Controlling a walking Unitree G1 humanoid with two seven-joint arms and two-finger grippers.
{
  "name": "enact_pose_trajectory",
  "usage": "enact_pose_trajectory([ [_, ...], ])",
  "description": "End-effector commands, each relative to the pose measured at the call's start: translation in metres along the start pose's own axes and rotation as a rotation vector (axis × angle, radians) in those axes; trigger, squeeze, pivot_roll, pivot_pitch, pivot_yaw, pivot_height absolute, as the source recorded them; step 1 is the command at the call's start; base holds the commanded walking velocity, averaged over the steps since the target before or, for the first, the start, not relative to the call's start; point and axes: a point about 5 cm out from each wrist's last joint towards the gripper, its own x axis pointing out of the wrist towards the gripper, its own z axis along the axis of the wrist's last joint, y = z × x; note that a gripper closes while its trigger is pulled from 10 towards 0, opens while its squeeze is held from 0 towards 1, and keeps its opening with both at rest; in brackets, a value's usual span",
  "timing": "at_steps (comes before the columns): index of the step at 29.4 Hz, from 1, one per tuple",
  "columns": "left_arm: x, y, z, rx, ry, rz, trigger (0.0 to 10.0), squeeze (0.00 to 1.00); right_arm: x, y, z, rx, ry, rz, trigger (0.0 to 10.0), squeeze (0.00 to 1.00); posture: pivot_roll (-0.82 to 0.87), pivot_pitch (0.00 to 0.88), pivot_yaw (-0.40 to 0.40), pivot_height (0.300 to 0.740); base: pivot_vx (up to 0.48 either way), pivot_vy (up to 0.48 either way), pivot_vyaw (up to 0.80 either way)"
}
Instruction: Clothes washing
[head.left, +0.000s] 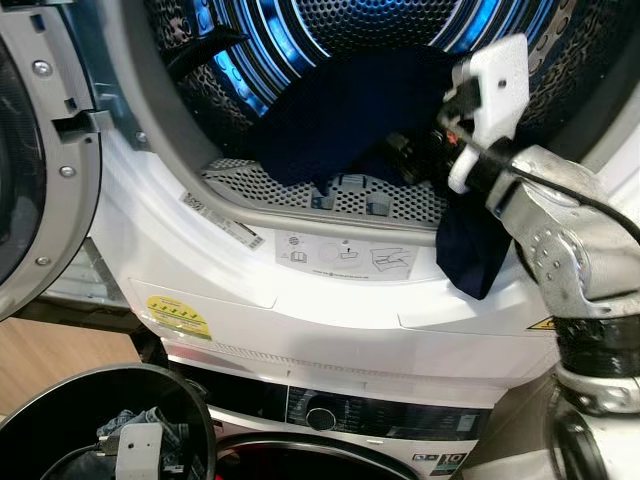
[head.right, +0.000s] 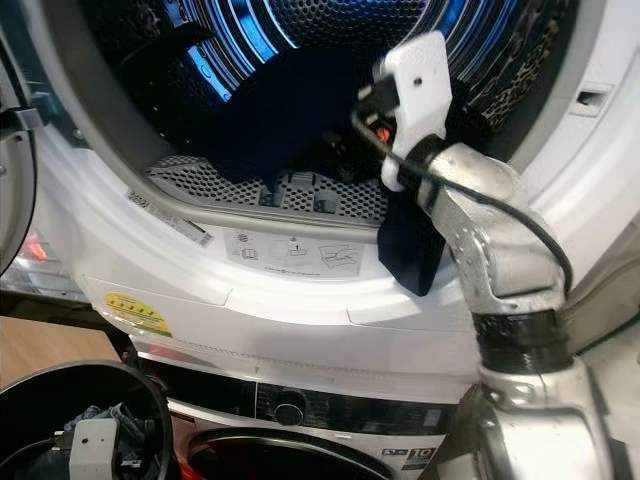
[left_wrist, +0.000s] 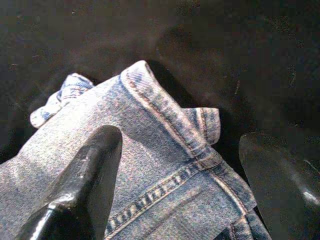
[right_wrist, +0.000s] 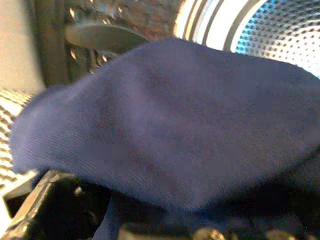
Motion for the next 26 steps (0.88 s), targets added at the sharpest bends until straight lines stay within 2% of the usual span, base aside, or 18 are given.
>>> enact_pose_trajectory([
  [1, -0.005, 0.0, -0.012, 0.014, 0.042, -0.002, 10.0, 0.0, -0.006, -0.004, -0.004, -0.048, 0.038, -0.05, 10.0, 0.0, 0.07, 0.0, -0.037, 0.74, 0.0, 0.0, 0.0],
  [6, -0.003, -0.001, -0.01, 0.02, 0.034, -0.008, 10.0, 0.0, -0.012, 0.002, -0.009, -0.09, 0.05, -0.022, 10.0, 0.0, 0.07, 0.0, -0.036, 0.74, 0.0, 0.0, 0.0],
  [7, -0.003, 0.0, -0.009, 0.019, 0.031, -0.007, 10.0, 0.0, -0.019, 0.007, -0.012, -0.17, 0.061, 0.045, 10.0, 0.0, 0.07, 0.0, -0.035, 0.74, 0.0, 0.0, 0.0],
  [9, -0.003, 0.0, -0.009, 0.019, 0.03, -0.006, 10.0, 0.0, -0.021, 0.008, -0.013, -0.178, 0.065, 0.054, 10.0, 0.0, 0.07, 0.0, -0.035, 0.74, 0.0, 0.0, 0.0],
  [12, -0.003, 0.001, -0.01, 0.021, 0.035, -0.007, 10.0, 0.0, -0.026, 0.013, -0.006, -0.173, 0.001, 0.11, 10.0, 0.0, 0.07, 0.0, -0.035, 0.74, 0.0, 0.0, 0.0],
  [14, -0.003, 0.0, -0.009, 0.014, 0.029, -0.001, 10.0, 0.0, -0.03, 0.014, 0.001, -0.113, -0.049, 0.138, 10.0, 0.0, 0.08, 0.0, -0.04, 0.74, 0.0, 0.0, 0.0],
  [17, -0.003, -0.001, -0.009, 0.014, 0.026, 0.0, 10.0, 0.0, -0.038, 0.017, 0.003, -0.122, -0.08, 0.212, 10.0, 0.0, 0.08, 0.0, -0.043, 0.74, 0.0, 0.0, 0.0],
  [20, -0.004, -0.002, -0.011, 0.014, 0.028, -0.001, 10.0, 0.0, -0.043, 0.017, 0.002, -0.17, -0.075, 0.246, 10.0, 0.0, 0.08, 0.0, -0.05, 0.74, 0.0, 0.0, 0.0],
  [26, -0.004, -0.003, -0.012, 0.008, 0.031, 0.003, 10.0, 0.0, -0.046, 0.011, 0.001, -0.183, -0.058, 0.224, 10.0, 0.0, 0.08, 0.0, -0.054, 0.74, 0.0, 0.0, 0.0],
])
